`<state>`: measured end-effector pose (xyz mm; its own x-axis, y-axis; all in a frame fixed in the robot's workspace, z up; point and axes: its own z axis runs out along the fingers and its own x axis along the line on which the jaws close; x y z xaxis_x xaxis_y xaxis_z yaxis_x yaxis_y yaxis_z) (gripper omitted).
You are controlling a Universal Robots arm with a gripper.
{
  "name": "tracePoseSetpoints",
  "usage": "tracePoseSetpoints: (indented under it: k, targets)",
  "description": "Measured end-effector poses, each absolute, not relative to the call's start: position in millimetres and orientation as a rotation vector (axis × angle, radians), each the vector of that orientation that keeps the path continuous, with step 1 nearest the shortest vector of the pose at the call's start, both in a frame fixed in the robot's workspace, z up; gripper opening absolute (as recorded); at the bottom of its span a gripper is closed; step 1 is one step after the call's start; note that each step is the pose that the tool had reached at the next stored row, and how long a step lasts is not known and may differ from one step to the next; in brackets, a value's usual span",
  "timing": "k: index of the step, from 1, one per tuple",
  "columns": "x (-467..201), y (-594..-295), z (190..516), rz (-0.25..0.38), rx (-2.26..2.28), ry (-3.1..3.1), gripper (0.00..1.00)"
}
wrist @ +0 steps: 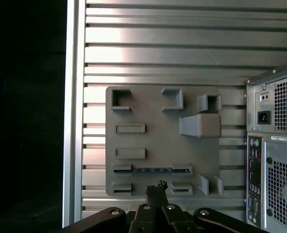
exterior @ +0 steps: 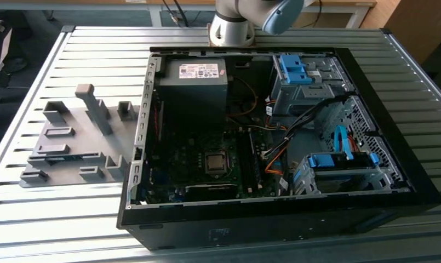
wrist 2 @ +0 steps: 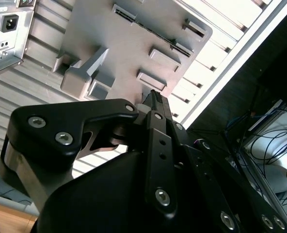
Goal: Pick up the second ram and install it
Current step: 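Pick up the second ram and move it above second insertion slot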
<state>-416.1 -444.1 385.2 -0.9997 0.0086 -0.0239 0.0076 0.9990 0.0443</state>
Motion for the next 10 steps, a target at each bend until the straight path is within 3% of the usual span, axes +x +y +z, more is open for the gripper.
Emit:
tracePoseSetpoints:
  k: [10]
  targets:
    - [-416.2,-444.1,385.2,0.070,-0.046,3.117,0.11]
